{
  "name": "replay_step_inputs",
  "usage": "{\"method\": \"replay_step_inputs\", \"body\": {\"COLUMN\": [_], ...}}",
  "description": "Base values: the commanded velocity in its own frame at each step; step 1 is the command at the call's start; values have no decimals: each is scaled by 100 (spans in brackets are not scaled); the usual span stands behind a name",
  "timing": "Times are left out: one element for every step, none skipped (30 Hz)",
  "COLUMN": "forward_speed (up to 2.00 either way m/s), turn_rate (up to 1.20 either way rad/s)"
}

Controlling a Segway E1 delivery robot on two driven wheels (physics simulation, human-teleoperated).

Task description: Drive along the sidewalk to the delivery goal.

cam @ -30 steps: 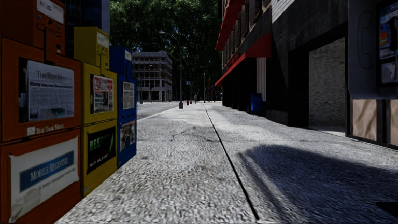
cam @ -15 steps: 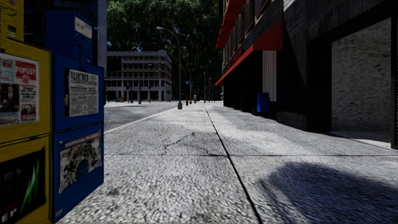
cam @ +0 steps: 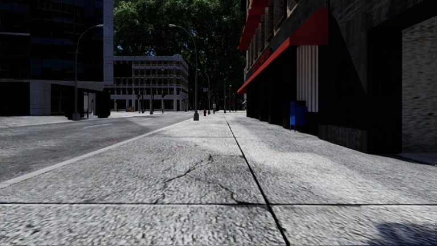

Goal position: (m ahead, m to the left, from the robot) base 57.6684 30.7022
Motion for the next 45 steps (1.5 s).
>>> {"method": "replay_step_inputs", "body": {"forward_speed": [200,200,200,200,200,200,200,200,200,200,200,200,200,200,200,200,200,200,200,200,200,200,200,200,200,200,200,200,200,200,200,200,200,200,200,200,200,200,200,200,200,200,200,200,200], "turn_rate": [0,0,0,0,0,0,0,0,0,0,0,0,0,0,0,0,0,0,0,0,0,0,0,0,0,0,0,0,0,0,0,0,0,0,0,0,0,0,0,0,0,0,0,0,0]}}
